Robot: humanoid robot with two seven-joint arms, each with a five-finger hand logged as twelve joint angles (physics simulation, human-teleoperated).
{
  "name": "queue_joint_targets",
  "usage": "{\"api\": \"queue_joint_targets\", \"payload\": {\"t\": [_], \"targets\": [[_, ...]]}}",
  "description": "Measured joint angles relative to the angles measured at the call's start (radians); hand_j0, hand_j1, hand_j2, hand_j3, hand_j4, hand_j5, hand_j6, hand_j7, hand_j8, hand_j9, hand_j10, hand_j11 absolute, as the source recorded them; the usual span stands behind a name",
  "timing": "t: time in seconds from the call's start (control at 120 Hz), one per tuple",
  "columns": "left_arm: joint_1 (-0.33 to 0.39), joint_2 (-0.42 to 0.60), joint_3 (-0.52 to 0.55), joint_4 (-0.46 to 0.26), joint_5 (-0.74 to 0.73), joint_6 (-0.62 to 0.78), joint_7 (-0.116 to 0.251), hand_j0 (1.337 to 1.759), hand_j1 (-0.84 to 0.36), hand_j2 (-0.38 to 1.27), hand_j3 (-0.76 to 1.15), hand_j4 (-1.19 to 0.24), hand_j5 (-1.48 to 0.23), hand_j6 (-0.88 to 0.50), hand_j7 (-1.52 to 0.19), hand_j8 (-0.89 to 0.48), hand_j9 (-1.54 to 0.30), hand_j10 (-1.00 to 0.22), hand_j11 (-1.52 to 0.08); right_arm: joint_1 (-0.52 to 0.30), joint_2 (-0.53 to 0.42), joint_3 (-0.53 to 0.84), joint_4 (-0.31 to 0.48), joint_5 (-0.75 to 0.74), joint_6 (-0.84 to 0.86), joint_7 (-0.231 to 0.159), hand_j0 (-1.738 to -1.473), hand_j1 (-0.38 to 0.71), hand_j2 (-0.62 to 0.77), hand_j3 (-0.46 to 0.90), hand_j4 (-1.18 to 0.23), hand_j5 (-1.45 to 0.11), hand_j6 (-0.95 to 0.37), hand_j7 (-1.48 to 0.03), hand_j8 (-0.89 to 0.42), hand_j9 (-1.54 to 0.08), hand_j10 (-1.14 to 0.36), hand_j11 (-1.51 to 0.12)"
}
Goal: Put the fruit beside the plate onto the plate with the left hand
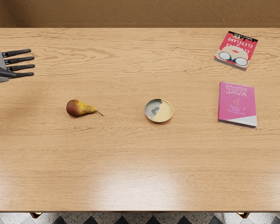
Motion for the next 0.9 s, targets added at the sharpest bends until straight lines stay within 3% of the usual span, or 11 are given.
{"api": "queue_joint_targets", "payload": {"t": [0.292,0.375,0.567,0.658,0.808,0.9], "targets": [[-0.032,-0.002,0.066,-0.001,0.036,0.0,0.0,1.658,0.34,0.0,0.0,-0.01,-0.01,0.0,-0.01,0.0,-0.01,-0.01,-0.01,0.0,0.0,0.0,0.0,0.0,0.0,0.0,-1.658,-0.33,0.0,0.0,-0.01,-0.02,-0.01,-0.02,-0.01,-0.02,-0.01,-0.02],[-0.103,-0.043,0.083,-0.005,0.13,0.0,0.0,1.658,0.34,0.0,0.0,-0.01,-0.01,-0.01,-0.01,-0.01,-0.01,-0.01,-0.01,0.0,0.0,0.0,0.0,0.0,0.0,0.0,-1.658,-0.33,0.0,0.0,-0.01,-0.02,-0.01,-0.02,-0.01,-0.02,-0.01,-0.02],[-0.158,-0.094,0.093,-0.076,0.39,0.0,0.0,1.658,0.32,0.0,0.0,-0.02,-0.03,-0.02,-0.03,-0.02,-0.03,-0.02,-0.03,0.0,0.0,0.0,0.0,0.0,0.0,0.0,-1.658,-0.33,0.0,0.0,-0.01,-0.02,-0.01,-0.02,-0.01,-0.02,-0.01,-0.02],[-0.157,-0.087,0.094,-0.173,0.525,0.0,0.0,1.658,0.31,0.01,0.0,-0.03,-0.04,-0.03,-0.04,-0.03,-0.04,-0.03,-0.04,0.0,0.0,0.0,0.0,0.0,0.0,0.0,-1.658,-0.33,0.0,0.0,-0.02,-0.02,-0.01,-0.02,-0.01,-0.02,-0.01,-0.02],[-0.131,-0.061,0.095,-0.448,0.76,0.0,0.0,1.658,0.3,0.01,0.0,-0.04,-0.05,-0.04,-0.05,-0.04,-0.05,-0.04,-0.05,0.0,0.0,0.0,0.0,0.0,0.0,0.0,-1.658,-0.33,0.0,0.0,-0.02,-0.02,-0.01,-0.02,-0.01,-0.02,-0.01,-0.02],[-0.103,-0.072,0.095,-0.572,0.895,0.0,0.0,1.658,0.3,0.01,0.0,-0.05,-0.06,-0.05,-0.06,-0.05,-0.06,-0.05,-0.06,0.0,0.0,0.0,0.0,0.0,0.0,0.0,-1.658,-0.33,0.0,0.0,-0.02,-0.02,-0.01,-0.02,-0.01,-0.02,-0.01,-0.02]]}}
